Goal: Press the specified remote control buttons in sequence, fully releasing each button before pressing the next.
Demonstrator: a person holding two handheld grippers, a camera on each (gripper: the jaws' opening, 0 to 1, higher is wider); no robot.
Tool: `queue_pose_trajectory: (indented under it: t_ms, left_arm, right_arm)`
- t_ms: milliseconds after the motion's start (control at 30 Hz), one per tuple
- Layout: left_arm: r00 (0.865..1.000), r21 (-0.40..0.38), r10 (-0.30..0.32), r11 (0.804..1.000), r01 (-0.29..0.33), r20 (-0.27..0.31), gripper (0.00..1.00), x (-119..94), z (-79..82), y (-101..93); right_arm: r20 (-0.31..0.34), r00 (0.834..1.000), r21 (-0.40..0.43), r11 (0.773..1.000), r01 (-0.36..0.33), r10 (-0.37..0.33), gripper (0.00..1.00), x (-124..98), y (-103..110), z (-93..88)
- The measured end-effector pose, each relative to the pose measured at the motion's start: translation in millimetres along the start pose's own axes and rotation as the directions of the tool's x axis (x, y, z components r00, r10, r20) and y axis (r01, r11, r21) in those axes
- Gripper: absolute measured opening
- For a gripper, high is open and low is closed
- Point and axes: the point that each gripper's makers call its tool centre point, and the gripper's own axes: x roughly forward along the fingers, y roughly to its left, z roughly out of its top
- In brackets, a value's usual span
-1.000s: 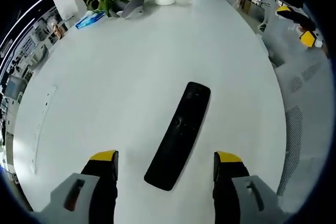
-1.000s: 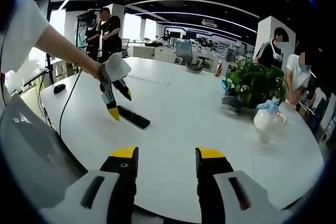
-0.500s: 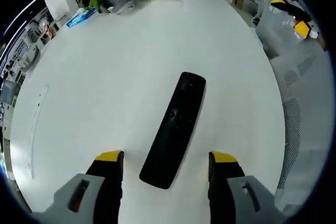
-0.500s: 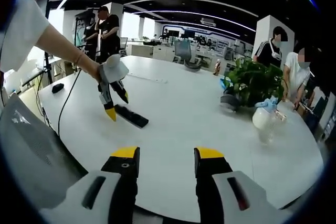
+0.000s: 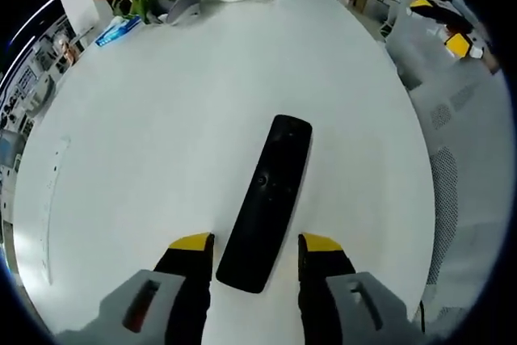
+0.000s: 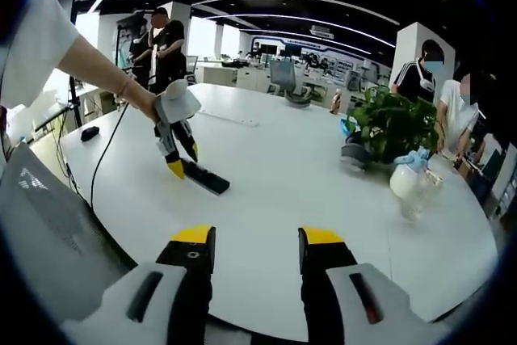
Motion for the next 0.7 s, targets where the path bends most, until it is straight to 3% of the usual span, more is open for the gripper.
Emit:
queue_pose_trajectory:
  t_ms: [200, 433, 533, 700]
  left_arm:
    - [1.0, 0.004, -0.01, 1.0, 0.01, -0.008, 0.22, 0, -2.5, -2.0]
    - [1.0, -0.001, -0.007, 1.0, 0.007, -0.016, 0.21, -1, -2.6, -4.9]
    - [1.0, -0.011, -0.006, 1.0, 0.005, -0.021, 0.2, -1, -3.3, -5.8]
    - [1.0, -0.008, -0.008, 1.0, 0.008, -0.025, 0.2, 0, -4.4, -7.1]
  right_arm:
    - [-0.003, 1.0, -0.005, 1.0, -0.005, 0.005, 0.42, 0, 1, -0.5]
    - [-0.021, 1.0, -0.018, 1.0, -0.005, 0.004, 0.41, 1, 2, -3.6]
    - [0.044, 0.999, -0.005, 1.0, -0.006, 0.006, 0.41, -3, 2, 8.6]
    - [0.025, 1.0, 0.006, 1.0, -0.004, 0.004, 0.4, -1, 1, 4.3]
